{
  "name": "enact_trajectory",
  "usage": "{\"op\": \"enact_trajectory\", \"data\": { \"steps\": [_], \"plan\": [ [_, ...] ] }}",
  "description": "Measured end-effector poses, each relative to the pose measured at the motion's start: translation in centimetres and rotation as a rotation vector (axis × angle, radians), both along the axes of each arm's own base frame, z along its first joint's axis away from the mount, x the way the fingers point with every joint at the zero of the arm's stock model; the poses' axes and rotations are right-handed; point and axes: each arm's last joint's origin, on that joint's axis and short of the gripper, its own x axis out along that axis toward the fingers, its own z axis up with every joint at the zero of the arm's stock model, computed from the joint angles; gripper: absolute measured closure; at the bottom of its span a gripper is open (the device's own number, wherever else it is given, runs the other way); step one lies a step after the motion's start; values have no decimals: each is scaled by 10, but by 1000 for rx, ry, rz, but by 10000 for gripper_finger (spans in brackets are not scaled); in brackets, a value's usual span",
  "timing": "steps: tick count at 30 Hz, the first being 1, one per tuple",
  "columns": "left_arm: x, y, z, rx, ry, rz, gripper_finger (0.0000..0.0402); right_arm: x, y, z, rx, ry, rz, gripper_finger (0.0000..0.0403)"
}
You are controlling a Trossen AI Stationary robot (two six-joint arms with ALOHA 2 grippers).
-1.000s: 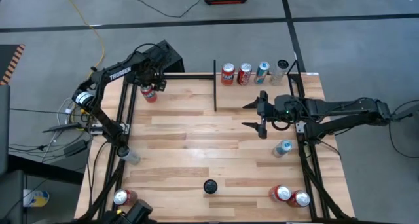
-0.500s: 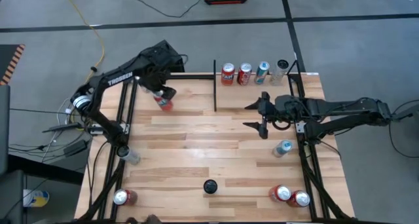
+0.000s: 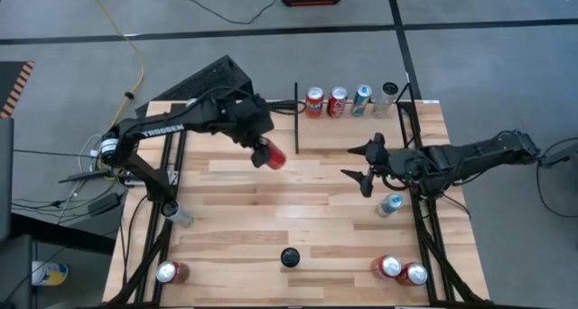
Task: Place canned beverage on shelf
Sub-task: Put the top orange soda can on the shelf aligned with the other orange soda can
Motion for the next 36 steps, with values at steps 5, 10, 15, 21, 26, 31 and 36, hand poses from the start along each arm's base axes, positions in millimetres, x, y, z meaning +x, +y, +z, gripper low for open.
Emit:
{"op": "enact_trajectory", "data": {
  "steps": [5, 10, 15, 21, 26, 31, 36],
  "plan": [
    [17, -11, 21, -23, -174, -118, 122, -6, 0, -3, 9, -12, -42, 58],
    [46, -6, 26, 9, -183, -159, 122, -5, -2, -1, -10, -25, -50, 58],
    [86, 16, 25, 93, -154, -183, 122, -5, -6, -1, -34, -25, -72, 58],
    [124, 61, 12, 127, -79, -149, 122, -4, -9, -1, -44, -19, -88, 58],
    [139, 87, -22, 145, -55, -139, 122, -4, -9, -1, -63, -10, -80, 58],
    [138, 104, -32, 186, -9, -111, 122, -4, -9, 0, -84, -3, -74, 58],
    [142, 107, -29, 240, -46, -139, 122, -4, -14, 0, -84, -1, -100, 58]
  ]
}}
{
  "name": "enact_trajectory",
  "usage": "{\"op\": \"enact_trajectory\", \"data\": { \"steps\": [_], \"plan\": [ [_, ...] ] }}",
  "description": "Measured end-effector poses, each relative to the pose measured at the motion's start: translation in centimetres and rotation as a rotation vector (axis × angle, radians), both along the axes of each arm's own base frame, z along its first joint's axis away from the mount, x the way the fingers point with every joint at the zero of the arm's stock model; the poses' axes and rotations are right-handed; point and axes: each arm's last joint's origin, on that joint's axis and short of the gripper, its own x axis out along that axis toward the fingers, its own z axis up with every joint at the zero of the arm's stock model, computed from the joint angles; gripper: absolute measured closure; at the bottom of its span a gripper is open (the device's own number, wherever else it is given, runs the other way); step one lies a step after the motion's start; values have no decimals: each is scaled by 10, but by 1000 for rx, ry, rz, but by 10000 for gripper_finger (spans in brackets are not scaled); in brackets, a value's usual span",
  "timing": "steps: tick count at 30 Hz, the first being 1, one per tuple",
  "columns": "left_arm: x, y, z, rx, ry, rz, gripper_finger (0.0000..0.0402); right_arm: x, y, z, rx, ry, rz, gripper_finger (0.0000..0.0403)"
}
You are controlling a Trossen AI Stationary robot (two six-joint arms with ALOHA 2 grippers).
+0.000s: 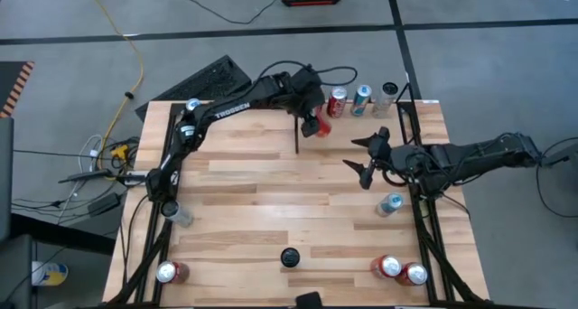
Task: Place canned beverage on shelf
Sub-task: Put the top orange soda can on the shelf aligned with the other orange soda can
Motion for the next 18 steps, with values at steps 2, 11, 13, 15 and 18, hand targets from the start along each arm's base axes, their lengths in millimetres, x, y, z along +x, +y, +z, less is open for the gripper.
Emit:
{"op": "enact_trajectory", "data": {
  "steps": [2, 11, 13, 15, 18],
  "plan": [
    [1, -1, 1, 11, -5, -19, 122, 0, -2, 0, 0, -2, -12, 58],
    [0, 0, -2, 47, 24, -39, 122, 1, -9, 2, 3, -23, -50, 58],
    [-1, 0, -2, 64, 42, -34, 122, 1, -9, 2, 4, -28, -50, 58],
    [-1, 0, -3, 81, 56, -33, 122, 1, -10, 3, 6, -32, -52, 58],
    [-2, 0, -3, 78, 61, -36, 122, 1, -10, 3, 6, -32, -52, 58]
  ]
}}
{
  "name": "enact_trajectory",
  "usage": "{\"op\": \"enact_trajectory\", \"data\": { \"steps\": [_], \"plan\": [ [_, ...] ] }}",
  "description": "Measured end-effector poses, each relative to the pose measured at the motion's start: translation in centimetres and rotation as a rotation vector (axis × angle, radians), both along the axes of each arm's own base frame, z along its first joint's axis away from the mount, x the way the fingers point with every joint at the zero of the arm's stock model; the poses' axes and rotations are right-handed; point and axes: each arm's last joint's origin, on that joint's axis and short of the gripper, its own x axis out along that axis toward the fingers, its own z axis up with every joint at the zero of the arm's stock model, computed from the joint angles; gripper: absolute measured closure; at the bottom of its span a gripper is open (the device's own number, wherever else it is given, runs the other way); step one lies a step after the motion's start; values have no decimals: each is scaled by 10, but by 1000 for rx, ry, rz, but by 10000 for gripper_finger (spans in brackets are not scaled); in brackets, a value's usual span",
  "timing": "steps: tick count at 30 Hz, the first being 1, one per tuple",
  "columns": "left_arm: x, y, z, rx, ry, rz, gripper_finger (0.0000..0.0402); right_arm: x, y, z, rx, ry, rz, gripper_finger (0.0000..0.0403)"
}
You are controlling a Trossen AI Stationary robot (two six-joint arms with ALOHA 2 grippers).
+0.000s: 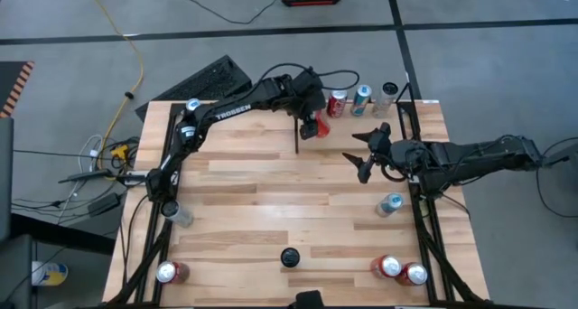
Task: Place canned beverage on shelf
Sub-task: Put the top orange soda can on the shelf aligned with the other orange soda can
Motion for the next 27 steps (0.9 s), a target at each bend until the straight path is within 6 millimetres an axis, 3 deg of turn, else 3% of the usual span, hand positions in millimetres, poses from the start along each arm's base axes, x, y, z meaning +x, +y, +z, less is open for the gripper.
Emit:
{"op": "enact_trajectory", "data": {
  "steps": [27],
  "plan": [
    [-5, 1, -3, 15, 62, -4, 122, 1, 0, 1, 19, -24, 0, 58]
  ]
}}
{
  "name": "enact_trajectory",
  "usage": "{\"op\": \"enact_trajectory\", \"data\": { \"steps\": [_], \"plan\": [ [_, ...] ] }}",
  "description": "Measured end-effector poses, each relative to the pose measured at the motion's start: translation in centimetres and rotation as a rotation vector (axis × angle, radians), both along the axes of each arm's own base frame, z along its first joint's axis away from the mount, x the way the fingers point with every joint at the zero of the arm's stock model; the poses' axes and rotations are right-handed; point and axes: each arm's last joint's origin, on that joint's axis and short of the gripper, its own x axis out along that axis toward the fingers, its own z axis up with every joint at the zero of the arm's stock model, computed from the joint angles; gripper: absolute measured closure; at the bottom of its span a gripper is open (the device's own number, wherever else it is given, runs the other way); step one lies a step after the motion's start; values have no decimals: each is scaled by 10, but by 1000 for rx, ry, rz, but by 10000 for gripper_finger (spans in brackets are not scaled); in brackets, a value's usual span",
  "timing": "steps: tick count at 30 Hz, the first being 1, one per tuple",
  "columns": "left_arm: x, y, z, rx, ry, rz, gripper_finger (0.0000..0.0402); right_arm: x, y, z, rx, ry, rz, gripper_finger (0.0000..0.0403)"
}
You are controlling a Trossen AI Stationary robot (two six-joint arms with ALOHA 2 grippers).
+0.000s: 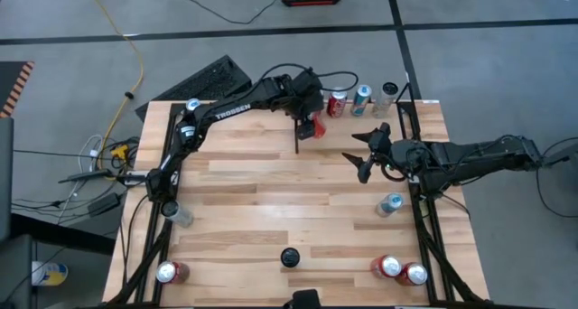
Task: Place canned beverage on shelf
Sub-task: Put the top orange soda can on the shelf aligned with the other orange soda can
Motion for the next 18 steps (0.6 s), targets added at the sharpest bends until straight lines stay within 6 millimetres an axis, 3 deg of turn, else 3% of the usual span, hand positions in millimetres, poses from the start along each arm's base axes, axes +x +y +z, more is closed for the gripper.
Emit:
{"op": "enact_trajectory", "data": {
  "steps": [18],
  "plan": [
    [-1, 0, -1, 3, 13, 1, 122, 0, 0, 0, -1, 1, 0, 58]
  ]
}}
